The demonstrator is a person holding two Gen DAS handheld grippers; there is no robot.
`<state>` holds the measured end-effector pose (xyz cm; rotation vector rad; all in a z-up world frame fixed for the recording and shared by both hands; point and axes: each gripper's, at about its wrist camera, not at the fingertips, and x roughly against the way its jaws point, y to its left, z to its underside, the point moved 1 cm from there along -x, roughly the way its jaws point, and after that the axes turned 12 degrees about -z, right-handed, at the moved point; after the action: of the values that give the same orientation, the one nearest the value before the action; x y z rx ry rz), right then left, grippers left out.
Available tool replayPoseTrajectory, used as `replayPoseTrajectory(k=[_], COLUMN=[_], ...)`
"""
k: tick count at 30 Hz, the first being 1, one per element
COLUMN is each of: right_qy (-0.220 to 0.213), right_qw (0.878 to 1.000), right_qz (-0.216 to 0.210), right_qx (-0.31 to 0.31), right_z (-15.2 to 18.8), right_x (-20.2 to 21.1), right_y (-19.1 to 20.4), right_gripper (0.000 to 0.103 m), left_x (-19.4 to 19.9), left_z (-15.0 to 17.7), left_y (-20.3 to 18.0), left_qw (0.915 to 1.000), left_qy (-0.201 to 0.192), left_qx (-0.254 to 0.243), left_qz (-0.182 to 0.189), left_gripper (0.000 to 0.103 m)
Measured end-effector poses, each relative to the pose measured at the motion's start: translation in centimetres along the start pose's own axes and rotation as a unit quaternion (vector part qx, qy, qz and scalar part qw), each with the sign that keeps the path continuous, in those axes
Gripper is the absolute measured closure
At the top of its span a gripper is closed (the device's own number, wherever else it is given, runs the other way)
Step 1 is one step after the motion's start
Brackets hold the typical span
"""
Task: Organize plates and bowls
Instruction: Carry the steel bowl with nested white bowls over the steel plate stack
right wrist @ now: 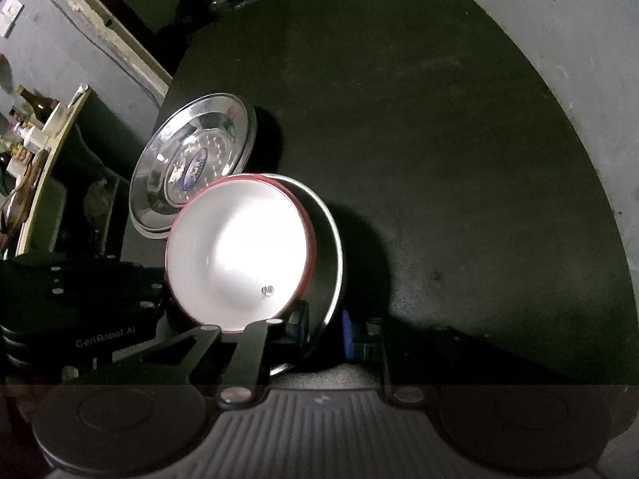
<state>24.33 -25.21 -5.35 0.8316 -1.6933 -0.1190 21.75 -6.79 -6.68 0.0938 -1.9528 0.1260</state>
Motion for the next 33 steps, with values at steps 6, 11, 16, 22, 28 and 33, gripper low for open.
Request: replayPoseTrajectory(k=[6, 11, 16, 22, 28, 33], right_qy=[0.005, 0.001, -0.002, -0.014, -0.036, -0.048], right_qw=[1.0, 1.0, 1.0, 0.999, 0.999, 0.999], right_qz=[-0.001, -0.013, -0.011, -0.006, -0.001, 0.002], right_qx=[-0.004, -0.022, -0.023, -0.031, -0.028, -0.022], right_z=[0.0, 0.1, 0.4, 0.6, 0.8, 0.6], right_x=[-0.2, -0.2, 0.0, 0.3, 1.1, 2.0], right_y=[0.0, -0.4, -0.1, 0.0, 0.3, 0.8], right_gripper=[0.083, 0.083, 0.081, 0.081, 0.081, 0.08], left_x=[0.1, 0.1, 0.2, 0.5, 1.0, 1.9], left_z=[0.0, -0.3, -0.5, -0.5, -0.4, -0.5], left_y=[0.4, 0.6, 0.5, 0.5, 0.7, 1.1], left_qw=[1.0, 0.9999, 0.9998, 0.9993, 0.9987, 0.9982], left_qy=[-0.003, -0.004, -0.006, -0.011, -0.02, -0.031], left_qx=[-0.004, -0.012, -0.016, -0.026, -0.034, -0.033], left_qz=[0.007, 0.011, 0.014, 0.026, 0.033, 0.04], left_gripper=[0.087, 0.087, 0.088, 0.089, 0.089, 0.089])
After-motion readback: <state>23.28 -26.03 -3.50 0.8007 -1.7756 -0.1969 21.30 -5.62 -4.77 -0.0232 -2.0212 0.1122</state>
